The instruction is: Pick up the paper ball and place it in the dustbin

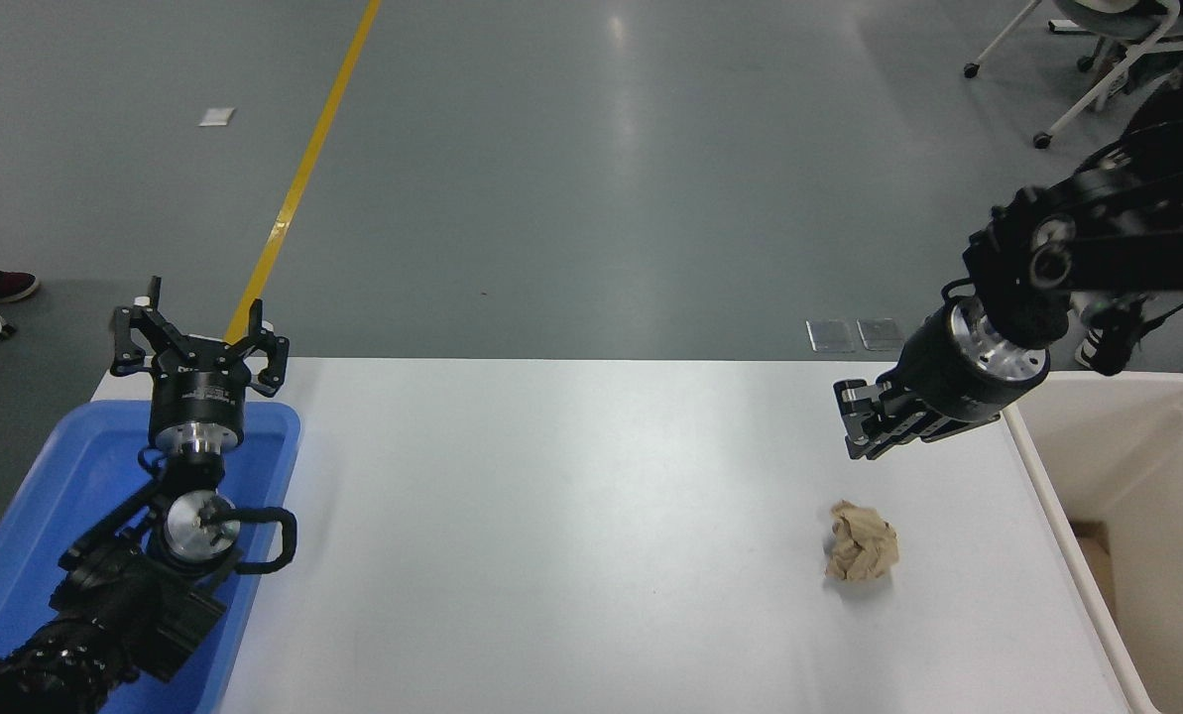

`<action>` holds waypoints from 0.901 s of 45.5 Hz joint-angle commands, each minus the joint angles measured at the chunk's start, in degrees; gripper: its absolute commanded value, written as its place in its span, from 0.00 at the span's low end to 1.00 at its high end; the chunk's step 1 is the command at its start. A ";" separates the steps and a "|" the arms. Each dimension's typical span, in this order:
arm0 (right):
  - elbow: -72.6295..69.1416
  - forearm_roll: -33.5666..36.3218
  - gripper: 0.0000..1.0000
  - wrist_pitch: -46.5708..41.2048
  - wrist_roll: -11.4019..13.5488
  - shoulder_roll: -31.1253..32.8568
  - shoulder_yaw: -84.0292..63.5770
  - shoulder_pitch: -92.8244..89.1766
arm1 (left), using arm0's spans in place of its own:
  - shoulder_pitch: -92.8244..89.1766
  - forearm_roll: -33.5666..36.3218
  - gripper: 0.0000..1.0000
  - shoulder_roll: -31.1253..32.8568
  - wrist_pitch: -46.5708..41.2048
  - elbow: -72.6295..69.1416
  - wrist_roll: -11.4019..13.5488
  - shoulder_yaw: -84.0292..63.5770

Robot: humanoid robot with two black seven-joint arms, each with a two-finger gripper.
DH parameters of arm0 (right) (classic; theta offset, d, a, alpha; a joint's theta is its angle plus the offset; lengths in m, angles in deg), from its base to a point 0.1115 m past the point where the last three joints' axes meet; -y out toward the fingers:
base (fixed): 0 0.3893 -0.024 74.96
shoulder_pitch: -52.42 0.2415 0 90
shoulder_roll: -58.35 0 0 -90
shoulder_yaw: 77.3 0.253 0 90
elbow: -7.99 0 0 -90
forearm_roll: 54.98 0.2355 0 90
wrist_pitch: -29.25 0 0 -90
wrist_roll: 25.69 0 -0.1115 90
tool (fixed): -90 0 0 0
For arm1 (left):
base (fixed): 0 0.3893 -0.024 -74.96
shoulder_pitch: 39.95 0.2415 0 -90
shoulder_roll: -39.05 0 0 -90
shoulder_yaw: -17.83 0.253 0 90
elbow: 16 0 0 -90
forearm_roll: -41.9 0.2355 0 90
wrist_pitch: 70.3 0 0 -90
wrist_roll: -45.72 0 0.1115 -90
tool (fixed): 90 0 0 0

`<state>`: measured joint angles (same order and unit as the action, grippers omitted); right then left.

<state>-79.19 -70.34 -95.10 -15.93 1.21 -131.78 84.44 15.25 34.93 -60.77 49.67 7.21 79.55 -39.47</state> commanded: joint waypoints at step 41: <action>-2.21 -10.04 1.00 -6.78 -0.09 -3.33 -13.46 15.53 | 0.00 0.20 0.99 -0.03 0.09 0.00 -0.17 0.08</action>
<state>-83.06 -79.15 -102.40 -16.01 0.52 -144.35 103.47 15.25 35.07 -60.79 49.76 7.21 79.44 -39.40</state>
